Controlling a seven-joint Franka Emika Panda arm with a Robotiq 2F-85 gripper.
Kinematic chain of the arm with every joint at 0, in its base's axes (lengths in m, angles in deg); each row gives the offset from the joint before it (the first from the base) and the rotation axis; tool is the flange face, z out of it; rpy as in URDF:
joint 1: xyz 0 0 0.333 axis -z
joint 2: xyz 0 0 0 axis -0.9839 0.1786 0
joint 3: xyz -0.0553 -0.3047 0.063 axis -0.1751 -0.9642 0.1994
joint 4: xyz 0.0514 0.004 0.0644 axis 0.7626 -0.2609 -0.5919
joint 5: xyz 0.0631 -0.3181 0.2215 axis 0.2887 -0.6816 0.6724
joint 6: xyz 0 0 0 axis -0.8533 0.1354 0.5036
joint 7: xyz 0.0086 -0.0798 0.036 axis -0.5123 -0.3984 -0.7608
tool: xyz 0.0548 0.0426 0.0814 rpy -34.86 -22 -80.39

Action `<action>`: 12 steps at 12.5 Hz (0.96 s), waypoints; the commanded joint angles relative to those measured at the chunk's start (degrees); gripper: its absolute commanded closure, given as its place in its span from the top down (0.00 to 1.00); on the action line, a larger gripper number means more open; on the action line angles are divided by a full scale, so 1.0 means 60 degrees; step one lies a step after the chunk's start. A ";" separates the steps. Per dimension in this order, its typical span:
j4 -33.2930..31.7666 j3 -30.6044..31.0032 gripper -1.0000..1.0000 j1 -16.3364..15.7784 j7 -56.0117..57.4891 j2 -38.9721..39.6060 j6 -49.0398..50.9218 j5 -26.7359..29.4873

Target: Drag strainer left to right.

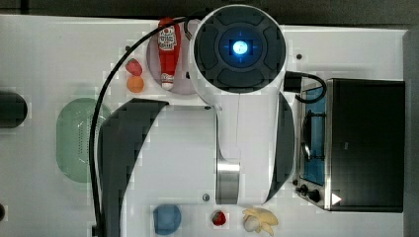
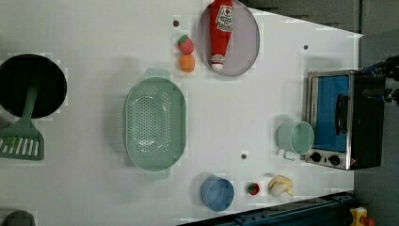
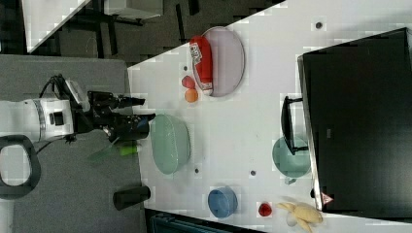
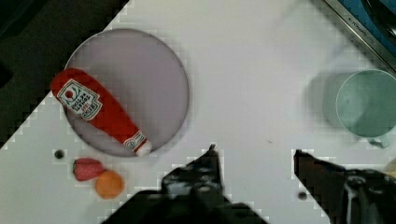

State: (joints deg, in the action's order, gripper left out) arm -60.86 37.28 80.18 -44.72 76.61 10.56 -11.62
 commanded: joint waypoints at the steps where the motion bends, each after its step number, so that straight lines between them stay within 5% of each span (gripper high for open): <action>1: -0.2273 -0.0389 0.79 0.0090 -0.0860 -0.4281 0.2030 -0.0010; 3: -0.2279 -0.0410 1.00 0.0099 -0.0891 -0.4284 0.2036 0.0008; 8: -0.2317 0.0806 1.00 -0.0449 -0.1288 -0.3781 0.1826 0.0995; 12: -0.2342 0.2798 1.00 -0.0555 -0.4349 -0.2715 0.0708 0.0993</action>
State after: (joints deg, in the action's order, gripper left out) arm -72.21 52.14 78.43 -61.21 58.68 14.27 -5.67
